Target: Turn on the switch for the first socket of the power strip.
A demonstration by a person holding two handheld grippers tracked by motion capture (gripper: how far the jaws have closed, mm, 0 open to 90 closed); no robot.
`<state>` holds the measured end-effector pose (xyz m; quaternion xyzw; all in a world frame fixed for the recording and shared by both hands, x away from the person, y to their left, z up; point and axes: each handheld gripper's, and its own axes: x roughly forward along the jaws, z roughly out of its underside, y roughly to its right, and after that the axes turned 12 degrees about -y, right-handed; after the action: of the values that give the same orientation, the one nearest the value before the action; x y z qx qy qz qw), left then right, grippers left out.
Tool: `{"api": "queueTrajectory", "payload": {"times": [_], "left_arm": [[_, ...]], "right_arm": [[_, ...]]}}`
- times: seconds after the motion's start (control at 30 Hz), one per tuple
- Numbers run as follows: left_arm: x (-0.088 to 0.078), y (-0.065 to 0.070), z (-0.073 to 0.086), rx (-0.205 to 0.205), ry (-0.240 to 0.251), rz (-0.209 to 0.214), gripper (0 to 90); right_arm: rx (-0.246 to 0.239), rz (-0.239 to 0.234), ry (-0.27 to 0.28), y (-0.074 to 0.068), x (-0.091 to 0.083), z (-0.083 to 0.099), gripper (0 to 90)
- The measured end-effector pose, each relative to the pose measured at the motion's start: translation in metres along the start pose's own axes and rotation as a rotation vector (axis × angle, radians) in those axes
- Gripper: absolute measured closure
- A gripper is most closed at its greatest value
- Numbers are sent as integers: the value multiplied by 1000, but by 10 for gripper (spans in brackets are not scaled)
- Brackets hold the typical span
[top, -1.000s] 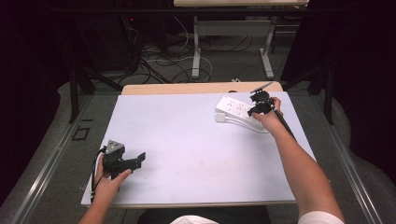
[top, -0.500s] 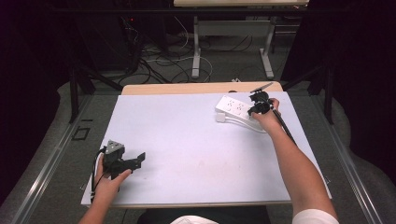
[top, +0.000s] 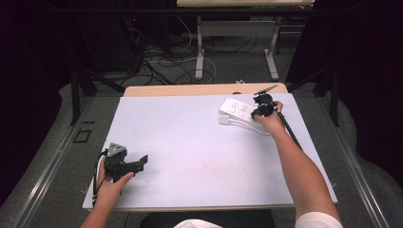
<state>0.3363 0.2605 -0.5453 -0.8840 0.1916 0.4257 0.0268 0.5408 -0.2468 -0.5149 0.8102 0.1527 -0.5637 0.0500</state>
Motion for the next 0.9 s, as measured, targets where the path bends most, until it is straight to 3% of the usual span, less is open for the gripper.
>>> {"api": "queueTrajectory", "payload": {"times": [0.9], "left_arm": [[2, 0, -1, 2, -4, 4, 90]], "right_arm": [[-3, -12, 9, 2, 0, 1, 876]]}}
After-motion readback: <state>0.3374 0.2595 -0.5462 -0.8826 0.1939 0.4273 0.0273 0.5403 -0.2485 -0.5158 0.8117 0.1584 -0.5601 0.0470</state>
